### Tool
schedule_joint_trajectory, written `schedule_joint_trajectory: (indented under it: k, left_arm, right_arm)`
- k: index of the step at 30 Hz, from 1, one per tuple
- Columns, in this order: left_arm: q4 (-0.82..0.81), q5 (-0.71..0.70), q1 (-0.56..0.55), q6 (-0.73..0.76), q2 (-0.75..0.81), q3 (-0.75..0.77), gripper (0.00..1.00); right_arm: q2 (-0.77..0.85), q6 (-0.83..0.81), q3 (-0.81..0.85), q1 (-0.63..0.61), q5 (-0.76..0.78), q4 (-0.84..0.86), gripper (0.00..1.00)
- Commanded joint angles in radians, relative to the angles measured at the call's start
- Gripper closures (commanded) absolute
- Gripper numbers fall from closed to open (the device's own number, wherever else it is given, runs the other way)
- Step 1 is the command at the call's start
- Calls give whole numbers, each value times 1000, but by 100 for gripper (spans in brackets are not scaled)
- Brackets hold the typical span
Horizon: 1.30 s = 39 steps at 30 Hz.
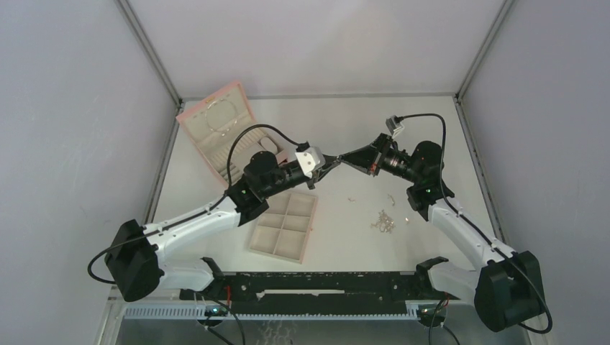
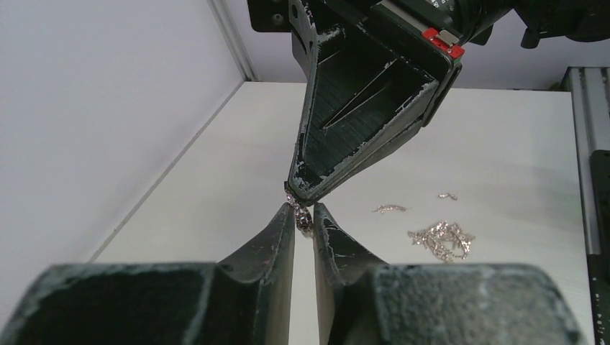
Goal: Organize the mixed jewelry
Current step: Pick up the jewelry from the center of the board.
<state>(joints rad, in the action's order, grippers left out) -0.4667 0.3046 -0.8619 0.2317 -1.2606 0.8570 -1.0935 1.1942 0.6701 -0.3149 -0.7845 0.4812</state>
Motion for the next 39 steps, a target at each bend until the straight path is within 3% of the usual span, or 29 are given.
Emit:
schedule_joint_trajectory:
  k: [1, 13, 18, 22, 25, 35, 39]
  left_arm:
    - [-20, -15, -3, 27, 15, 39, 83]
    - [-16, -49, -3, 27, 16, 39, 99]
    - [-13, -71, -2, 8, 18, 38, 100]
    - [-2, -80, 2, -9, 25, 36, 100]
    - [22, -73, 12, -43, 30, 36, 100]
    - [120, 9, 85, -162, 84, 41, 100]
    - [297, 204, 199, -312, 99, 135, 100]
  right_arm:
    - [-3, 9, 5, -4, -9, 57, 100]
    - [-9, 9, 5, -7, -12, 57, 100]
    - [-17, 11, 5, -5, -10, 41, 98]
    - [-2, 9, 5, 7, 1, 23, 57]
    - [33, -19, 4, 15, 26, -8, 39]
    - [74, -66, 5, 62, 42, -166, 32]
    - [66, -72, 5, 63, 47, -186, 32]
